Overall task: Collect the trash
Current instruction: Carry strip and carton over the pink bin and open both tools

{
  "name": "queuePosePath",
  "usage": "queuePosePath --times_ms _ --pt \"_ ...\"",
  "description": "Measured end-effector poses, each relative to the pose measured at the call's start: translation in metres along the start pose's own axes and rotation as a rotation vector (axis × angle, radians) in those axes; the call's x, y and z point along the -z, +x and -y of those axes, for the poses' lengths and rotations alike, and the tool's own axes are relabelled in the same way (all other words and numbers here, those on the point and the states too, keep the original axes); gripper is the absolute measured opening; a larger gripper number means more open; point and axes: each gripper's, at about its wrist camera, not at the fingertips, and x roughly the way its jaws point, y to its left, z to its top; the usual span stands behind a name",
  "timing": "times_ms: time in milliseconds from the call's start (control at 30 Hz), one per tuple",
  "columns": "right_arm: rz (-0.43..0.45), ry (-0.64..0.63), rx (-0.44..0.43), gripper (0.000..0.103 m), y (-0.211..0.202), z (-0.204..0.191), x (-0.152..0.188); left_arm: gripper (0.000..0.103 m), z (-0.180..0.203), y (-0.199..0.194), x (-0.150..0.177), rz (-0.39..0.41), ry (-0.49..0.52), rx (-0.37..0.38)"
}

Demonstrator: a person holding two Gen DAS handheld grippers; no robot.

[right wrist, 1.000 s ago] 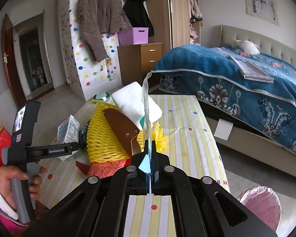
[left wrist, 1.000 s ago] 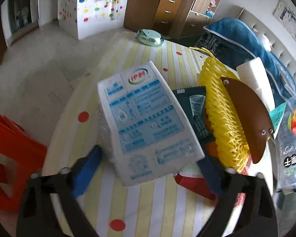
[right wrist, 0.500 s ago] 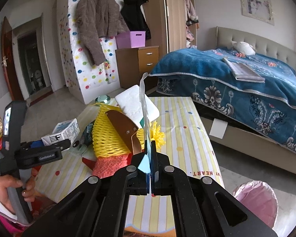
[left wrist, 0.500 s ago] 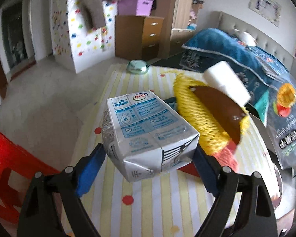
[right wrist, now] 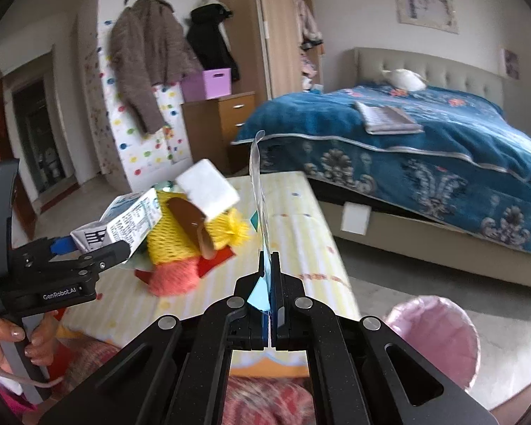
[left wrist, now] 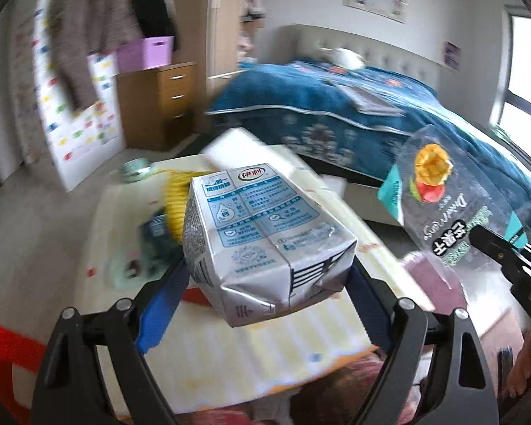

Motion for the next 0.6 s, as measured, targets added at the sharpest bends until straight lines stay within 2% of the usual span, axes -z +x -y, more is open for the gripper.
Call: queuePosePath --times_ms 300,500,600 --pt "0.004 0.124 0.141 0.000 -0.035 0.068 0.019 0.085 0.104 0.019 -0.003 -0.002 0.193 0.209" --pt "-0.008 0.198 0.306 0.000 -0.060 0.121 0.044 0.085 0.179 0.039 -0.002 -0.030 0.303 0.341" --pt "-0.025 0.246 0.352 0.000 -0.065 0.146 0.056 0.085 0.210 0.052 0.003 -0.061 0.350 0.395"
